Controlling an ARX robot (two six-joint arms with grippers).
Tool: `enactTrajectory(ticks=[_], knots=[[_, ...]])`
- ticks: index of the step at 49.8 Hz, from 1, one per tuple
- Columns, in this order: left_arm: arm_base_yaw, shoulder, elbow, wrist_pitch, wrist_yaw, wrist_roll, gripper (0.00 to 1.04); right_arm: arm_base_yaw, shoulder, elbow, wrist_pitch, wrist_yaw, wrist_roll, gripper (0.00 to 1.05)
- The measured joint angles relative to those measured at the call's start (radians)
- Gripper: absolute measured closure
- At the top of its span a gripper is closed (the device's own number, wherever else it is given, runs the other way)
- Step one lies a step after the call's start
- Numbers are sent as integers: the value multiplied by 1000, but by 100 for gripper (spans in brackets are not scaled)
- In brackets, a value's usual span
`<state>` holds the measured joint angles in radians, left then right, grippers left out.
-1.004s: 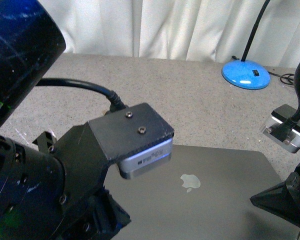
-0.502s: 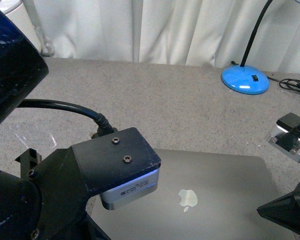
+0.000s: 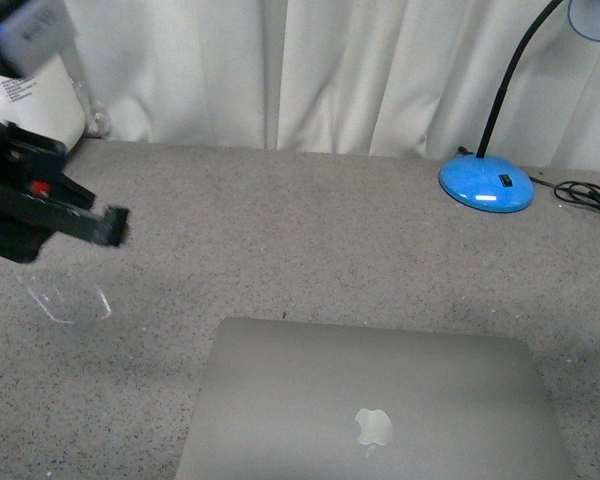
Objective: Close laptop
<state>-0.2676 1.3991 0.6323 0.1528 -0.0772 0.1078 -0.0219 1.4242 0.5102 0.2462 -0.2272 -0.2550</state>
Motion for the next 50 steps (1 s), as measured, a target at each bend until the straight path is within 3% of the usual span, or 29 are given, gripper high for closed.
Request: enactTrajectory(ticks=[17,26,36,39,42,46,50], knots=[[116,-263,-187,45,-131,-230,101,-125,-351,-203,100,18,55,103],[18,-478,-316,37,-240,-303,101,-108,-619,-345,47,71,55,103],[-108,-682,-460,87,-333,-399,101,8,-912,-466,-13,184,62,103],[-116,-763,-511,117,-322,-428,101,18,-964,-513,61,211,110,103],[-74,-906,-610,222,-243,-320,101,21,-1080,-515,97,226,185,103],[12,-1104,-615,94,-153,-201,101,21,-1193,-508,-9,227,221,103],[57,-1316,-615,-93,-128,-151,101,21,-1181,-508,18,227,235,103]])
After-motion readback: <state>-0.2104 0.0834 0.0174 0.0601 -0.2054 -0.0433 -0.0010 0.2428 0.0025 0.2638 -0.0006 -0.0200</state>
